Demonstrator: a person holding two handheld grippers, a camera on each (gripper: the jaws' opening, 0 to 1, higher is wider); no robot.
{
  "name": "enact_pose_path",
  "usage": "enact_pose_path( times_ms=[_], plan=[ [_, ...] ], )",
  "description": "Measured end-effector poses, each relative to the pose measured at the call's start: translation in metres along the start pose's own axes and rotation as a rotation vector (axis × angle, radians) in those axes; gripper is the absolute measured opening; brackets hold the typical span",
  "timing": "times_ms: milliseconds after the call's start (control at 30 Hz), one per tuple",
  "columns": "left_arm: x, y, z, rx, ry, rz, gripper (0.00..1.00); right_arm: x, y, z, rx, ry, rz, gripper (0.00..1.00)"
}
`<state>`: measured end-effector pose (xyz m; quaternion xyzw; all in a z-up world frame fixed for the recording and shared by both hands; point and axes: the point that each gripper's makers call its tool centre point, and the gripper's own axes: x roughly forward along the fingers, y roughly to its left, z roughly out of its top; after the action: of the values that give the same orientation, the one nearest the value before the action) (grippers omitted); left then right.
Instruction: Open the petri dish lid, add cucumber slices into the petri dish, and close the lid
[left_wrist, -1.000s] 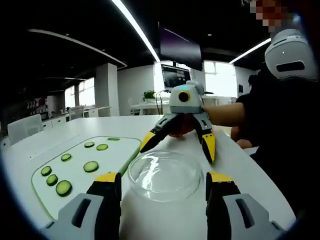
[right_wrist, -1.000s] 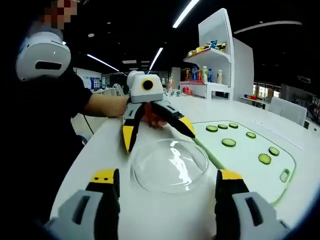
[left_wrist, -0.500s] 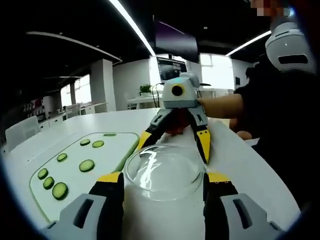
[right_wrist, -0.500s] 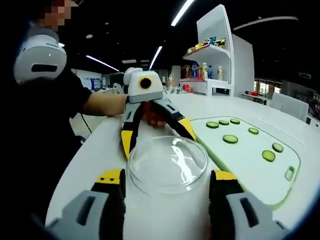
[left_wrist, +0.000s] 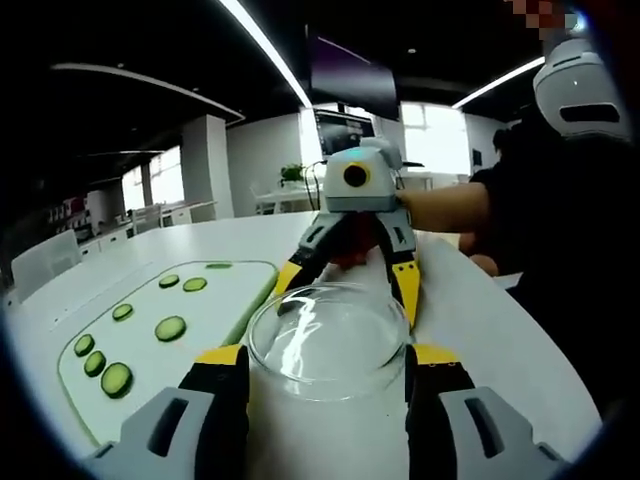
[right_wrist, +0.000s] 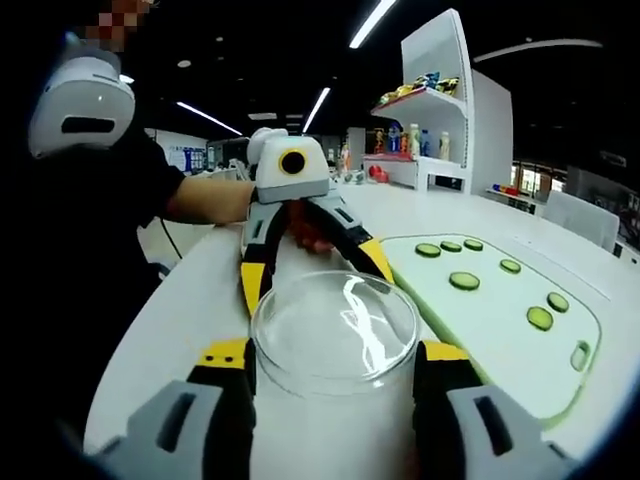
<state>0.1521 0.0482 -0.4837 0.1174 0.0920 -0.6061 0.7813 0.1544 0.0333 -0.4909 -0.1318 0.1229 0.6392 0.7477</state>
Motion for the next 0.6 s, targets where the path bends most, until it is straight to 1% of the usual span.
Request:
enact_pose_path(
  times_ms=[133, 367, 600],
  plan=[
    [-0.002, 0.0, 0.001, -0.009, 0.002, -0.008, 0.61, -0.001, -0.001, 0.001, -0.009, -0.002, 0.001, 0.6],
    [-0.003, 0.003, 0.011, -0.03, -0.037, -0.01, 0.61, -0.009, -0.008, 0.01, -0.001, -0.033, -0.007, 0.6],
    [-0.004, 0.005, 0.018, -0.029, -0.053, -0.009, 0.62, -0.01, -0.011, 0.015, 0.005, -0.051, -0.017, 0.6]
  ],
)
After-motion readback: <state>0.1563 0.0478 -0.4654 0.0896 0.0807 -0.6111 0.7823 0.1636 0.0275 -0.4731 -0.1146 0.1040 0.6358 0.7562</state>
